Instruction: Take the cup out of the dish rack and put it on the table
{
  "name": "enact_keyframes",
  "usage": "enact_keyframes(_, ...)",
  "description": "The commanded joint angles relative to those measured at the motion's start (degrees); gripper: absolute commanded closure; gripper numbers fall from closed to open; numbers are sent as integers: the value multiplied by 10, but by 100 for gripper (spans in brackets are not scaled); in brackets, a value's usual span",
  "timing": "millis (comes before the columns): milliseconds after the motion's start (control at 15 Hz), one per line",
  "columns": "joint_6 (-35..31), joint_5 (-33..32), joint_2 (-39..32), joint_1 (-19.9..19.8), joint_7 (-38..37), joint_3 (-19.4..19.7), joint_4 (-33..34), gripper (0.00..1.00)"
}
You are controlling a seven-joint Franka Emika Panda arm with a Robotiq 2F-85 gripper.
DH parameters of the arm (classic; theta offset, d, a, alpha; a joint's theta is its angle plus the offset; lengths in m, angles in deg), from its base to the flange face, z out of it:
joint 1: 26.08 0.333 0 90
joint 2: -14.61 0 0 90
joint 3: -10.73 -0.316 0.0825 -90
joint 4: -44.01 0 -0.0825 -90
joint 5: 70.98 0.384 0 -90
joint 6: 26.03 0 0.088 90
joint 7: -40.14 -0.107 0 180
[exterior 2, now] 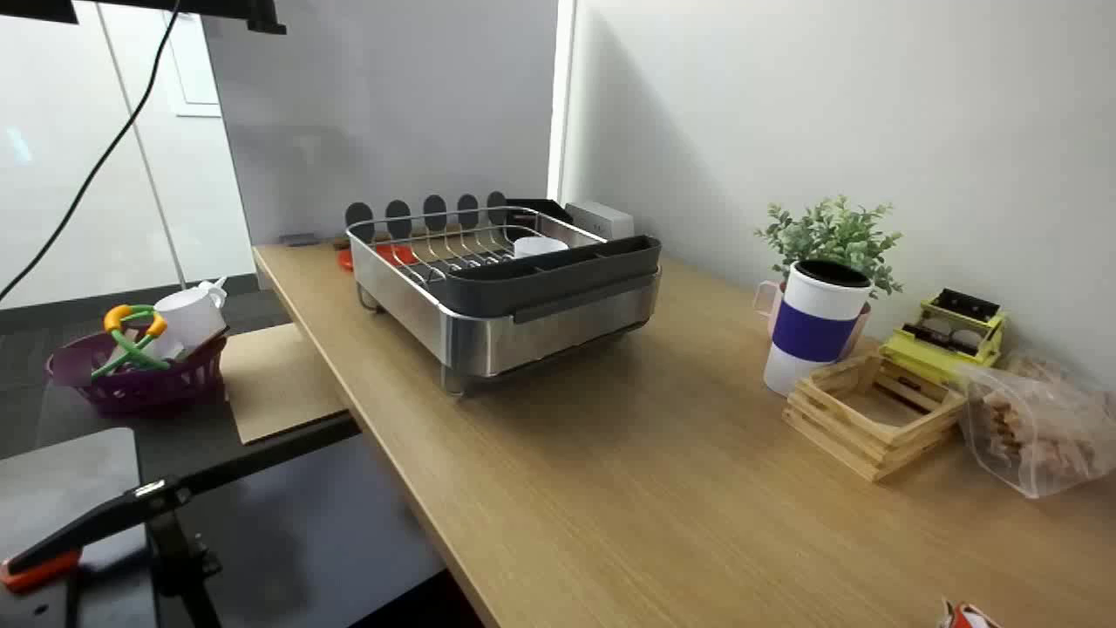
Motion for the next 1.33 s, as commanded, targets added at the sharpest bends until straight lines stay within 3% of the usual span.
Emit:
enact_keyframes(0,3,-4,0,12,-5,9,1,0)
enact_keyframes(533,3,-4,0,12,-5,9,1,0)
enact_keyframes(1267,-96,-3,-15,68,10,-16,22,0)
